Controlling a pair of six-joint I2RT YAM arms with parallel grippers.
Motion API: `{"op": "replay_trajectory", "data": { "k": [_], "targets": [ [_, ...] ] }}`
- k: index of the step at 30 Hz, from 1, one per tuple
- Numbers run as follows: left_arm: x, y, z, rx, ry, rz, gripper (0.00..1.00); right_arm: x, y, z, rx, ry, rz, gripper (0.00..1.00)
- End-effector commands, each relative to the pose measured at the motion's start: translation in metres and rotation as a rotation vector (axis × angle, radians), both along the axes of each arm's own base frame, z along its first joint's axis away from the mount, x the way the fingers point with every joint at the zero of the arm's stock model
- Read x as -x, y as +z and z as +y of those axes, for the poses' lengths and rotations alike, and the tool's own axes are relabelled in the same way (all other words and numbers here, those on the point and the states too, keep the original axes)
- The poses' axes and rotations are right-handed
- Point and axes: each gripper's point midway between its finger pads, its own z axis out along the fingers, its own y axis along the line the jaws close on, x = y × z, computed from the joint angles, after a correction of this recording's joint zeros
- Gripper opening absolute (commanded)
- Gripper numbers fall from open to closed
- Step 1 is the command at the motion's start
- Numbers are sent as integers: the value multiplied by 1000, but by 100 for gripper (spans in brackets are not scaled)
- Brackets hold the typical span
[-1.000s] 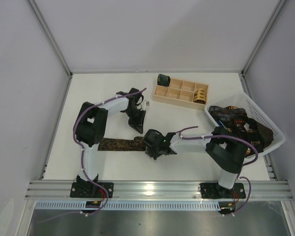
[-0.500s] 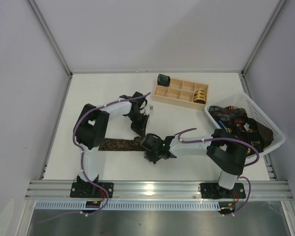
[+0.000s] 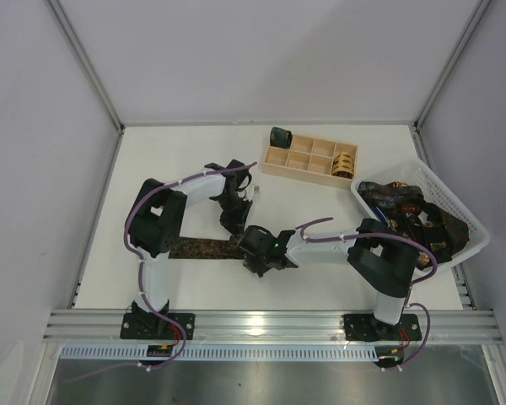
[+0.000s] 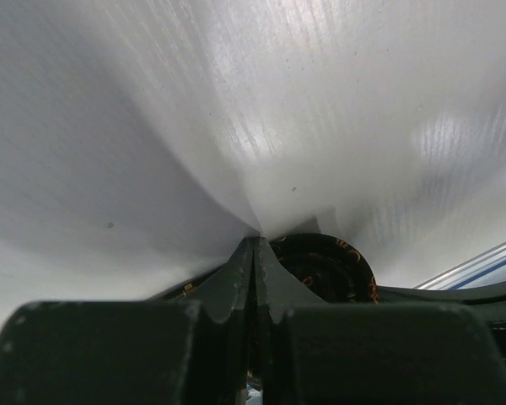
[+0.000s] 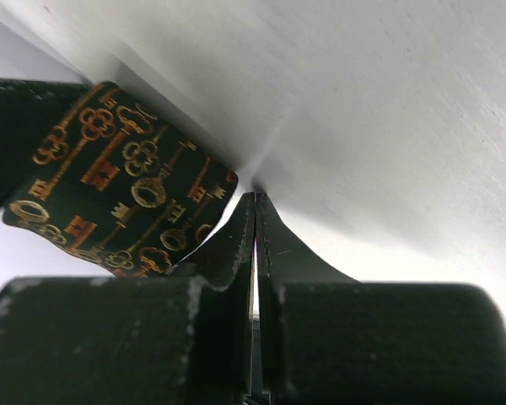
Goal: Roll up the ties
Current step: Roll the tie
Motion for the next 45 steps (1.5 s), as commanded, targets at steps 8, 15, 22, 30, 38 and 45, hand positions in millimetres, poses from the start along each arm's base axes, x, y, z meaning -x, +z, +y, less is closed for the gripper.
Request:
{"op": "replay_trajectory", "data": {
  "k": [8, 15, 22, 30, 38, 45],
  "targets": [
    [-4, 12, 9, -32, -46, -63, 9, -42, -20, -38, -8, -535, 64, 0],
    [1, 11, 9, -24, -56, -55, 9, -52, -23, -51, -4, -537, 37, 0],
    [-2, 12, 3, 4, -52, -58, 9, -57, -21, -44, -3, -474, 24, 0],
    [2, 10, 3, 17, -85, -50, 15, -77, -18, -38, 25, -385, -19, 0],
    [-17, 15, 14, -69, -28, -107, 33, -67, -7, -55, 104, -310, -24, 0],
    [-65, 50, 43, -126, 136, -237, 43, -51, 16, -121, 249, -159, -51, 0]
  ]
}}
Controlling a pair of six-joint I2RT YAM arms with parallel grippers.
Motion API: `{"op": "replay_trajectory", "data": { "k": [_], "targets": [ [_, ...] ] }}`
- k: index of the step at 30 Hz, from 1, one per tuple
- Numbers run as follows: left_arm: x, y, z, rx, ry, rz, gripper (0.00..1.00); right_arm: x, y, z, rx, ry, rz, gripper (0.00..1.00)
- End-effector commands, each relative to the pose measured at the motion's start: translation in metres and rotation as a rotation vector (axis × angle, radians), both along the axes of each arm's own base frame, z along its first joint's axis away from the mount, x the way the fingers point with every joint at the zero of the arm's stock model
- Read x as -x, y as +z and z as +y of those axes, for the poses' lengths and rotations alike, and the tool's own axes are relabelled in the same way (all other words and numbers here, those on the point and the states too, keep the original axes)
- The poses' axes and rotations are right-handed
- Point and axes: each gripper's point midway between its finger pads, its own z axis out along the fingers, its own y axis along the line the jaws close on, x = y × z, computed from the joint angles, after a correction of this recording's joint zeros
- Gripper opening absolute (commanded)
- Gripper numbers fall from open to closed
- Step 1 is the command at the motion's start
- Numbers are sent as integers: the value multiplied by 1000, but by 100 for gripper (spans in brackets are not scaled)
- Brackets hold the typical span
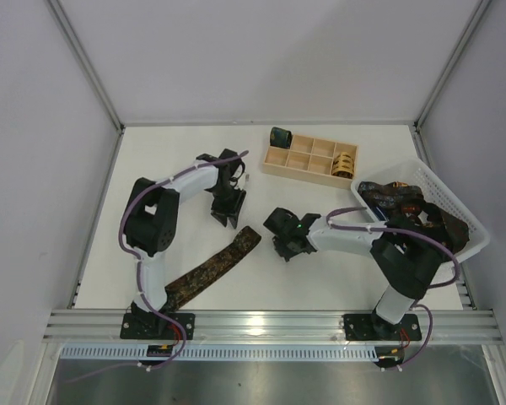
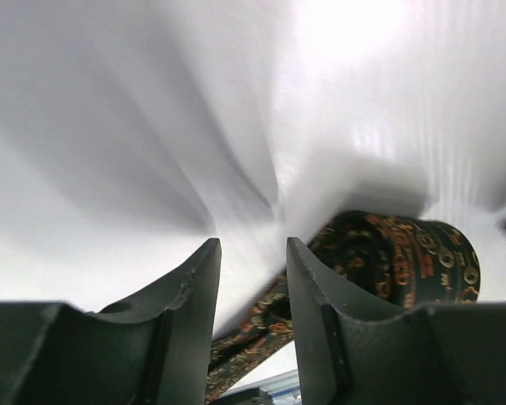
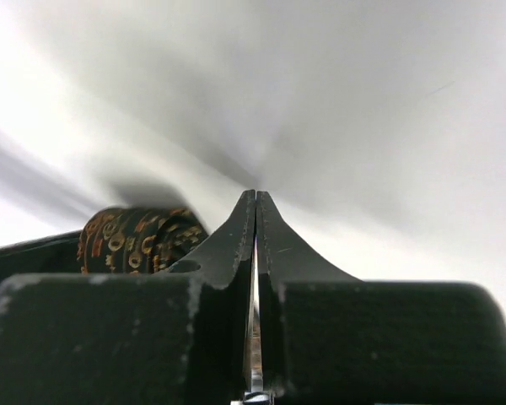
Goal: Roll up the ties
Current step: Roll the tie
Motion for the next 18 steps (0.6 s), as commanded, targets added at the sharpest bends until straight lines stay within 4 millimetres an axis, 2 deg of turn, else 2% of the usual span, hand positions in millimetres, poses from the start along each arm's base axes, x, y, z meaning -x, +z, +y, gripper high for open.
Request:
{"op": "replay_trajectory", "data": {
  "k": [1, 2, 3, 4, 6, 7, 8, 9, 10, 11, 13, 14, 18],
  "targets": [
    [-38, 44, 18, -15, 105, -157, 44, 5, 14, -57, 169, 53, -2, 0],
    [-38, 49, 18, -1, 118, -162, 44, 1, 26, -61, 174, 92, -34, 0],
    [-38, 54, 18, 9, 126, -164, 44, -3, 29, -64, 179, 143, -50, 0],
    [-36, 63, 16, 32, 130, -176, 44, -20, 35, -68, 208, 305, -119, 0],
    [-23, 65, 9, 87, 138, -138, 41, -31, 47, -57, 133, 512, -156, 0],
    [-16, 74, 5, 127, 143, -137, 38, -52, 61, -55, 158, 689, -258, 0],
    [-2, 67, 6, 140, 164, -97, 33, -49, 67, -43, 99, 805, -279, 0],
    [7, 72, -3, 199, 161, -77, 29, -54, 76, -38, 91, 893, -328, 1],
    [14, 85, -5, 238, 168, -104, 25, -63, 88, -38, 123, 1007, -405, 2],
    [22, 83, -7, 268, 196, -104, 25, -61, 96, -31, 96, 1086, -441, 7],
    [34, 95, -23, 382, 192, -98, 25, -62, 107, -22, 34, 1184, -512, 15],
    [40, 101, -30, 446, 217, -107, 23, -60, 117, -16, -54, 1257, -556, 21],
    [56, 113, -59, 636, 240, -84, 14, -57, 119, -3, -288, 1326, -593, 22]
  ]
}}
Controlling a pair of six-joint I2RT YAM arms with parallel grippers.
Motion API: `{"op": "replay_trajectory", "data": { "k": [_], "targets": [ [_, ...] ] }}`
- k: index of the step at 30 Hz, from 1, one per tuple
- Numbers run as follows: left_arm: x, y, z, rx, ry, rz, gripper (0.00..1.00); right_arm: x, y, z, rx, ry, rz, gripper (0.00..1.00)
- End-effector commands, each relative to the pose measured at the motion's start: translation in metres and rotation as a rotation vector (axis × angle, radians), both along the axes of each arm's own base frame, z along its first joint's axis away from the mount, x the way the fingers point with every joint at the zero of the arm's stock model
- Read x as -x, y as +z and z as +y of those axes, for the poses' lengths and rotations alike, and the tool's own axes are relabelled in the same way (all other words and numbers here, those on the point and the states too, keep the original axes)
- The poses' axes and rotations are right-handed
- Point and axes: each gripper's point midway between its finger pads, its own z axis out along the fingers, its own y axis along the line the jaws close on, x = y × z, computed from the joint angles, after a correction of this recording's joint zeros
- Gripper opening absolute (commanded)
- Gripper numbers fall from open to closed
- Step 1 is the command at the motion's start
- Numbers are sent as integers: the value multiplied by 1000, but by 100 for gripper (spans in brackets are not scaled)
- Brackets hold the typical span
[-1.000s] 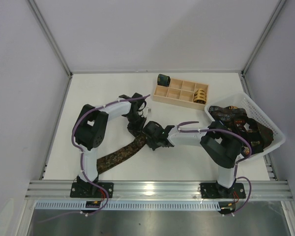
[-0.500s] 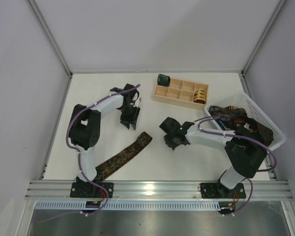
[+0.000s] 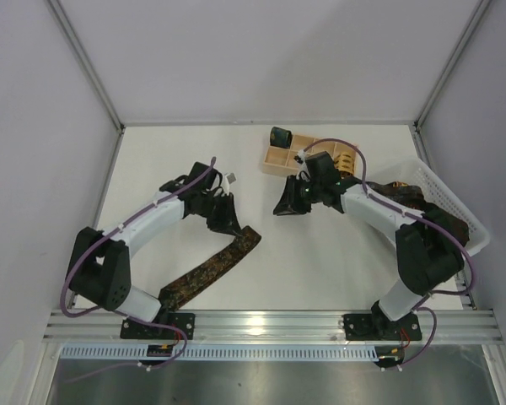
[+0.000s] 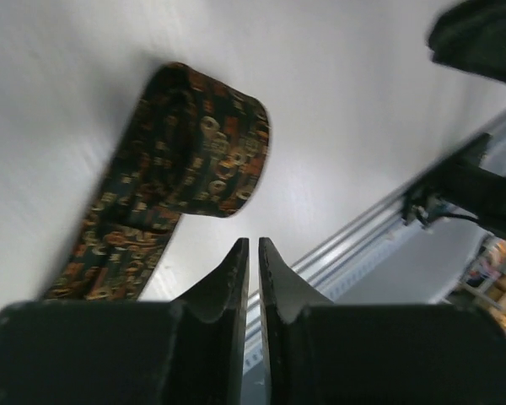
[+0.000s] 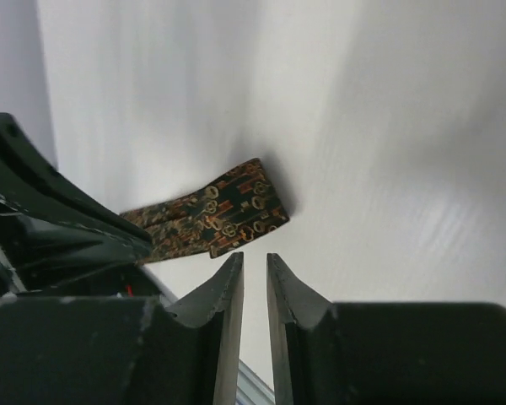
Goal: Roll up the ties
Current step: Roll the tie
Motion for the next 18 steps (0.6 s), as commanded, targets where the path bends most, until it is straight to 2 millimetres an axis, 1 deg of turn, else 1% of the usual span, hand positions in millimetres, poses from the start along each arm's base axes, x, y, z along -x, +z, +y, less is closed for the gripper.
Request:
{"op": "replay_trajectory", "data": {
  "k": [1, 2, 4, 5, 6, 7, 8, 9, 10, 11, 12, 13, 15, 17, 18],
  "targets": [
    [5, 32, -46, 287, 10, -13, 13, 4, 9, 24, -195, 279, -41, 23],
    [4, 31, -52, 333, 29, -14, 13, 4, 8, 26, -229, 278, -6, 25],
    [6, 28, -58, 359, 39, 20, 13, -2, 2, 32, -276, 281, 18, 28],
    [3, 27, -62, 367, 35, 18, 12, -3, 1, 35, -295, 279, 32, 31],
    [3, 18, -65, 353, 33, 38, 12, -6, 2, 38, -314, 274, 44, 31],
    [0, 13, -65, 329, 43, 38, 12, -7, -5, 43, -335, 290, 61, 33],
    [-2, 10, -65, 314, 49, 37, 11, -8, -5, 45, -349, 301, 63, 34],
    [-7, 3, -63, 282, 78, 41, 11, -11, -8, 49, -360, 312, 73, 34],
    [-9, 1, -62, 272, 90, 40, 11, -13, -7, 51, -365, 319, 70, 34],
    [-12, 1, -62, 268, 97, 30, 11, -13, -11, 52, -365, 321, 85, 33],
    [-14, -4, -61, 254, 106, 30, 11, -14, -7, 54, -382, 335, 89, 33],
    [-16, -5, -61, 243, 111, 28, 12, -13, -12, 56, -387, 342, 108, 33],
    [-18, -14, -57, 207, 126, 34, 11, -13, -11, 58, -398, 367, 113, 33],
    [-16, -22, -52, 172, 141, 46, 11, -15, -16, 57, -374, 365, 118, 35],
    [-16, -23, -50, 164, 145, 42, 11, -15, -18, 55, -371, 367, 124, 38]
  ]
}}
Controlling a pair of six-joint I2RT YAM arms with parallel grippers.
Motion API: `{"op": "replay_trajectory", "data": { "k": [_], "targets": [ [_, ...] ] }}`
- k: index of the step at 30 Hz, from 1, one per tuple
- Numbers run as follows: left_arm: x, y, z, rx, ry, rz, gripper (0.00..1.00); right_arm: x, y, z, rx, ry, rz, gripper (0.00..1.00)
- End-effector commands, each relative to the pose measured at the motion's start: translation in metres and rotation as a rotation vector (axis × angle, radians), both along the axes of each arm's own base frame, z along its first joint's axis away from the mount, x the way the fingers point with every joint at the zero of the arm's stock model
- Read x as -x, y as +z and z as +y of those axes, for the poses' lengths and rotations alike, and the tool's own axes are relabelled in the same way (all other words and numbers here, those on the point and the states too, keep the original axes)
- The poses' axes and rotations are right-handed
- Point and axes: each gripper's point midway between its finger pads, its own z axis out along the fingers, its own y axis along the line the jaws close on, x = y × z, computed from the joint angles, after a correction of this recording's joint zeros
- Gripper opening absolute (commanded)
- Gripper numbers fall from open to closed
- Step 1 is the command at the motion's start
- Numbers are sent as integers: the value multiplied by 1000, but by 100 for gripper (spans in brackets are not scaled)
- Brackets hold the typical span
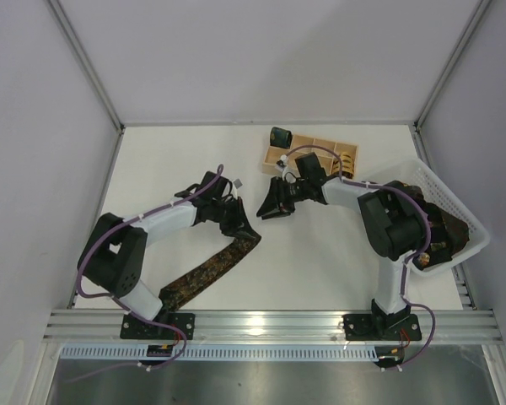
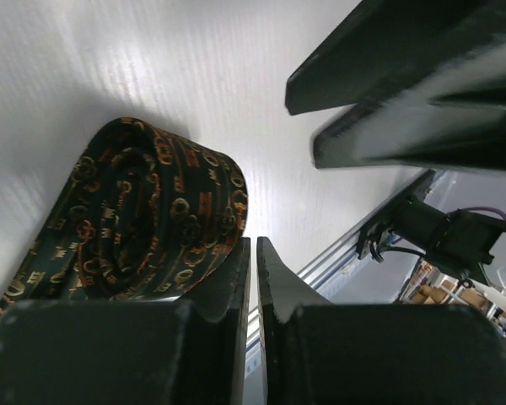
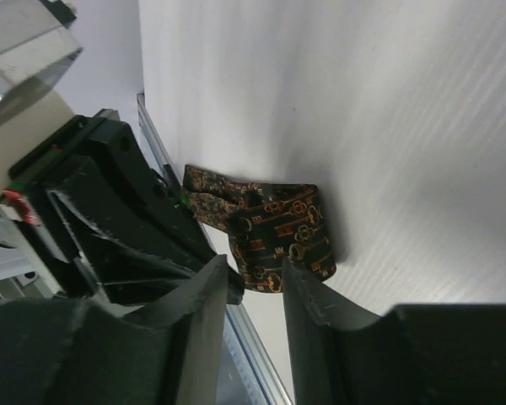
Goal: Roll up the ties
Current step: Roll the tie
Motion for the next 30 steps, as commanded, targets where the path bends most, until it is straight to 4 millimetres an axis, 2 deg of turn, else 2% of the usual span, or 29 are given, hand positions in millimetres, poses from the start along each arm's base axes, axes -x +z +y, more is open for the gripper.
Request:
{"op": "replay_trajectory", "data": {
  "k": [1, 6, 11, 16, 19, 23, 30],
  "targets": [
    [-13, 2, 1, -32, 36, -37, 12, -5, 14, 4, -50, 57, -49, 45],
    [-9, -13, 8, -84, 42, -7, 11, 6, 0, 0, -61, 84, -7, 54],
    [0, -25, 15, -114, 41, 21, 11, 16, -7, 4, -89, 120, 11, 58],
    [7, -37, 23, -134, 44, 45, 11, 21, -24, 9, -65, 142, 33, 62],
    [8, -38, 25, -128, 49, 46, 11, 22, -34, 12, -56, 150, 42, 63],
    [7, -32, 24, -107, 40, 29, 11, 21, -44, 14, -41, 152, 55, 63],
    [-2, 8, 19, -72, 13, -49, 17, 16, -43, 16, -43, 128, 65, 62]
  ]
}}
